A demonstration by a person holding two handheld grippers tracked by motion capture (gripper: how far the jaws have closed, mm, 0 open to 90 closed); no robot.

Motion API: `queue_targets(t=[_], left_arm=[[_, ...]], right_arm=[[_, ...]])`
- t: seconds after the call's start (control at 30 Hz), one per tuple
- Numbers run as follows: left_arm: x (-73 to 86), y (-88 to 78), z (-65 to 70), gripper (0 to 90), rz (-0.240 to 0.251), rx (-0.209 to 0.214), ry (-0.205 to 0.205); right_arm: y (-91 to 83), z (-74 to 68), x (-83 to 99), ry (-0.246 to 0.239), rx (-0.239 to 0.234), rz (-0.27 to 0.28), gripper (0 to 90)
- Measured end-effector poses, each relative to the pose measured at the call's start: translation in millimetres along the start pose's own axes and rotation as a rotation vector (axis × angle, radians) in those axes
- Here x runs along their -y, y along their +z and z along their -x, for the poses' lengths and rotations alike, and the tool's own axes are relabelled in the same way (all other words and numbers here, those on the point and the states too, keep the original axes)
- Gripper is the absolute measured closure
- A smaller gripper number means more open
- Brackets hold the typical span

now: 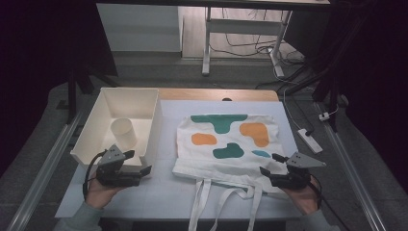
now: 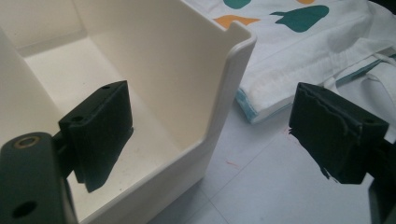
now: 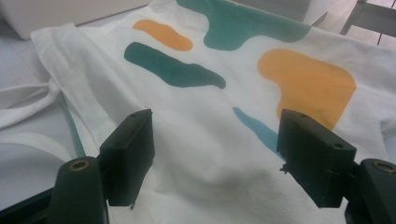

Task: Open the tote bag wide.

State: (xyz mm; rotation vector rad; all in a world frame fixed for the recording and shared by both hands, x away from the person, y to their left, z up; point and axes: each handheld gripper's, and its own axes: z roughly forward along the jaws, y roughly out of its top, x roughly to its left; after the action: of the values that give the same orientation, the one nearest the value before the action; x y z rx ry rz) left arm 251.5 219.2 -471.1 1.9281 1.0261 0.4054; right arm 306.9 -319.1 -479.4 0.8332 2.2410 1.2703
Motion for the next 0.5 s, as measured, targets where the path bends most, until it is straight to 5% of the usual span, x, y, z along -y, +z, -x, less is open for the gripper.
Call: queue_targets(t=[0.5], left_arm=[[0.4,0.4,2.0,13.7,0.001,0.000,0.008]], right_arm=[[4.4,-4.8,0.9,-0.016,-0.009,-0.027,28.7]])
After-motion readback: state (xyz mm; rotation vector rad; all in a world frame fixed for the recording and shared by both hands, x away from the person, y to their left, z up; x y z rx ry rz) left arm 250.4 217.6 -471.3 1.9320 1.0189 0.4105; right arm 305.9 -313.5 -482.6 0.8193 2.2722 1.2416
